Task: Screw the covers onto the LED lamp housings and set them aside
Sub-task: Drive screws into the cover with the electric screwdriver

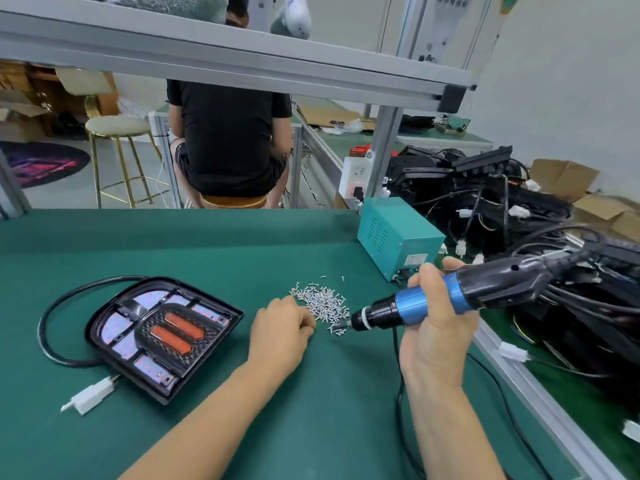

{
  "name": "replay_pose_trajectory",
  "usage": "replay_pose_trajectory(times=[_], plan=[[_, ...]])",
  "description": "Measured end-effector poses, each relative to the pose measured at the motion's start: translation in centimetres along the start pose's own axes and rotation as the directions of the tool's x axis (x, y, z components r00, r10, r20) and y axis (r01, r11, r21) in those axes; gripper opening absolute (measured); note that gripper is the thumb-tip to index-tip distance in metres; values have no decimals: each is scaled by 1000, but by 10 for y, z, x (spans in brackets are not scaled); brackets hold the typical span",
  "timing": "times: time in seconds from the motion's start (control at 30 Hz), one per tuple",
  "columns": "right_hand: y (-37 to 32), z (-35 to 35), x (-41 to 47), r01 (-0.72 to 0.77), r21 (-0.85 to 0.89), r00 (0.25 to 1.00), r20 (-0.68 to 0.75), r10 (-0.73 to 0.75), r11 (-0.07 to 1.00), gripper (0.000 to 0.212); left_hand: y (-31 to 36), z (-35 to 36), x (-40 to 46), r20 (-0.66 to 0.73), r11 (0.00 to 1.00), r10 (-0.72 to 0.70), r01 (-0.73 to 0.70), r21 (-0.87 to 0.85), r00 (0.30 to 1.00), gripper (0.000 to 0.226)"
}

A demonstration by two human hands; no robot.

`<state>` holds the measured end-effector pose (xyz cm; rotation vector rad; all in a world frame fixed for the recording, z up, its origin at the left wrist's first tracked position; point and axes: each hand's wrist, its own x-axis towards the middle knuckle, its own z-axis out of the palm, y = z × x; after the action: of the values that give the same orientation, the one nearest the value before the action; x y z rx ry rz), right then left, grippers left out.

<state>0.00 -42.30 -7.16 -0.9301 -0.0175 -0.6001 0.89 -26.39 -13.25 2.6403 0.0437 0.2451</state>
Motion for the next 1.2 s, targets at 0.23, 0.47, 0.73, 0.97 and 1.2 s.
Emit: replay_pose_trajectory(times=[0.23,0.47,0.73,0.97,1.2], plan=[[-4,0,0,-54,83,998,21,52,995,24,-3,-8,-5,-11,937,-126,115,-329,992,17],[-40,19,2,-177,372,981,142,133,911,29,5,-51,-33,124,318,-173,175,-932,977,14],[-58,59,-18,-238,465,957,262,124,853,33,0,-93,-59,77,103,-172,96,-990,982,17],[-53,84,-35,-269,440,938,323,128,857,29,-18,-109,-70,56,70,-200,71,-995,978,17],[-39,110,-52,-297,415,916,378,134,860,29,-44,-126,-78,20,128,-252,54,-990,968,15]])
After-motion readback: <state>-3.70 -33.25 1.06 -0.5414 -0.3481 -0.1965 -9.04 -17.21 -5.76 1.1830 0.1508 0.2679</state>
